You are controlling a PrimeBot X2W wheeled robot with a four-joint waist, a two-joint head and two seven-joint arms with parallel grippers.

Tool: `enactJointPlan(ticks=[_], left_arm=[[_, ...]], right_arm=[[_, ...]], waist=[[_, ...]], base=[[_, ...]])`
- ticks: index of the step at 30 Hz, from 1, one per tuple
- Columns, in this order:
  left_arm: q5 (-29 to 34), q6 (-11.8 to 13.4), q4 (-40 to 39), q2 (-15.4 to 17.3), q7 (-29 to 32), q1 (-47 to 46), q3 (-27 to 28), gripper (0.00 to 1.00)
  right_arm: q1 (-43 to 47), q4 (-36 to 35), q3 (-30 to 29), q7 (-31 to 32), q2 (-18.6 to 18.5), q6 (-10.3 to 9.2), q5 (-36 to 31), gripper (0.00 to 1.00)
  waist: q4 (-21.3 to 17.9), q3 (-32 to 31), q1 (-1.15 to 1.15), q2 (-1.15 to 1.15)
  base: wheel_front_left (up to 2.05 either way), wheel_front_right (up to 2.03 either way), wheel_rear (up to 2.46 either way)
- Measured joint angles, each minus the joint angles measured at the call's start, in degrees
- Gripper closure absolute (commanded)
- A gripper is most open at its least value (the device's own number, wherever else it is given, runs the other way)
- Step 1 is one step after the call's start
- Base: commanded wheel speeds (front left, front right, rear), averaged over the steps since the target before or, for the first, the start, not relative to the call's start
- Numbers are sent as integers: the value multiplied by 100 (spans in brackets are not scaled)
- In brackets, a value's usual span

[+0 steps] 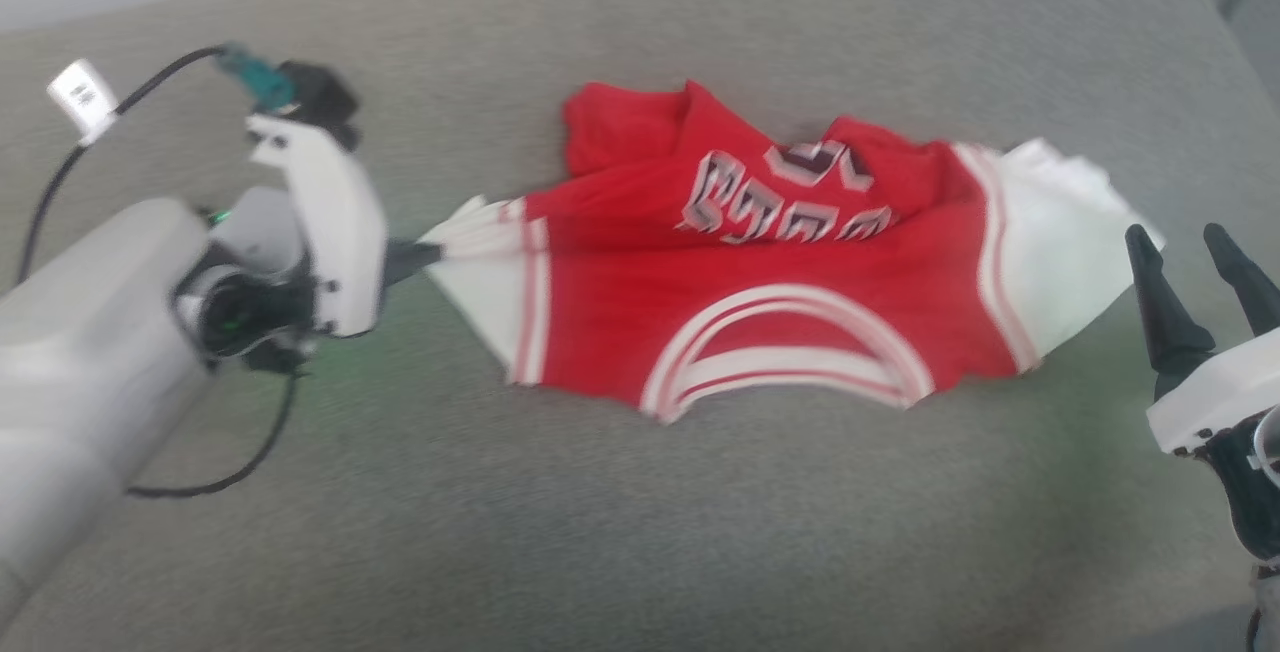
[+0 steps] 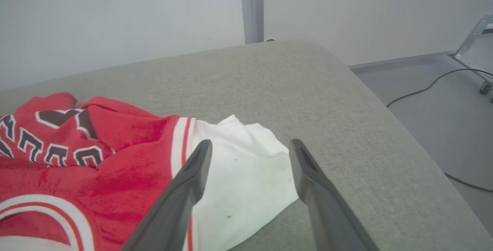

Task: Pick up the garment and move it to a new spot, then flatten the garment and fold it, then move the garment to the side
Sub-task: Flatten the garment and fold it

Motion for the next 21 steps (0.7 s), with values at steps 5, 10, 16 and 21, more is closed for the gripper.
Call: enactJointPlan(ticks=[5,10,16,21], left_arm=[[-171,154,269,339,136,125,55,100],[281,366,487,671,348,76,-213,100],[572,573,766,641,130,1,-285,100],[601,589,944,483,-192,48,-272,66]], right_arm=[[52,-255,-33,249,1,0,-113,0],[97,-458,20,445,31,0,-200,0],[155,-584,49,571,22,0,-247,0],[232,-679,99,647,-3,0,-301,0]], waist=[[420,-168,0,0],[652,-270,0,0],[627,-251,0,0],[591,-298,0,0]], base=[[0,0,0],[0,0,0],[0,0,0],[0,0,0]])
